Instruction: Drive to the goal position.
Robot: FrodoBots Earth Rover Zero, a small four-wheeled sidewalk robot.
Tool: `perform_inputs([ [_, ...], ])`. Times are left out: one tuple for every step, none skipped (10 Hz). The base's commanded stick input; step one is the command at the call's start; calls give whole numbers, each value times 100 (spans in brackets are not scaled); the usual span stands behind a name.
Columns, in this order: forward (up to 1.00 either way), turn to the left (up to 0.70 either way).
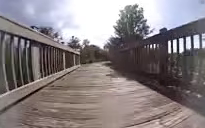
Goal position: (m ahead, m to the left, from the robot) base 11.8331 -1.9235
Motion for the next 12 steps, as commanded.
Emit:
perform_inputs([
  [85,0],
  [85,0],
  [85,0],
  [85,0],
  [85,0],
  [85,0],
  [85,0],
  [85,0],
  [85,0],
  [85,0],
  [85,0],
  [85,0],
])
